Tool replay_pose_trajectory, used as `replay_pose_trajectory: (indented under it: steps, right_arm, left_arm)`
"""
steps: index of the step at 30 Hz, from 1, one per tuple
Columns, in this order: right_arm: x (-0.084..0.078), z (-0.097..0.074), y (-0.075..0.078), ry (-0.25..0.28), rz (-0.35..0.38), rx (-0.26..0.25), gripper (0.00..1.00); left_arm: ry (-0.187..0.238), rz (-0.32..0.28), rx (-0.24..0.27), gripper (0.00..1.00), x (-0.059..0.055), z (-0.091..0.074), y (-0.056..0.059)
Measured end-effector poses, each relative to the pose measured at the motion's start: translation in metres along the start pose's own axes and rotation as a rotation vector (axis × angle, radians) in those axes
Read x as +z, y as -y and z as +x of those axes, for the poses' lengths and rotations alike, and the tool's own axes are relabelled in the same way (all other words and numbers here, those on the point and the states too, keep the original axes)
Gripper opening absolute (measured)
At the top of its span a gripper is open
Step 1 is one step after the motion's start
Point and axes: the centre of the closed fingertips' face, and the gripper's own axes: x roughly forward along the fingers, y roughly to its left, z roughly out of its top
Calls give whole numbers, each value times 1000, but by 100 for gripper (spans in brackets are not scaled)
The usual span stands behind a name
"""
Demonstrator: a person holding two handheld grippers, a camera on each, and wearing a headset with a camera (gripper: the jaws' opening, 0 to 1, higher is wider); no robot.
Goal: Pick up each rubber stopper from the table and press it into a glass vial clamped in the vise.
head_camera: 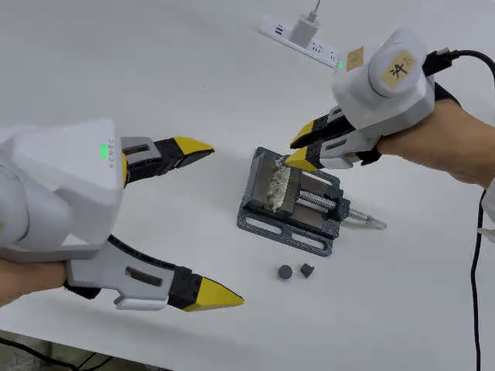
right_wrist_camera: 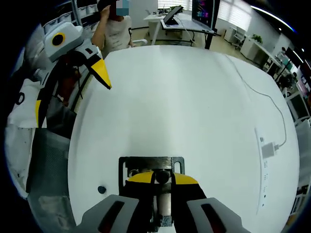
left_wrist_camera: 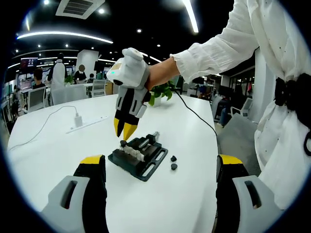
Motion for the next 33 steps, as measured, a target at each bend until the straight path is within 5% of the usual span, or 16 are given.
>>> replay_pose_trajectory:
  steps: [33]
  right_arm:
    - [-9,11,2,-45,-48,5,0]
  left_arm:
    - [6,-17,-6,92,-1,1,0]
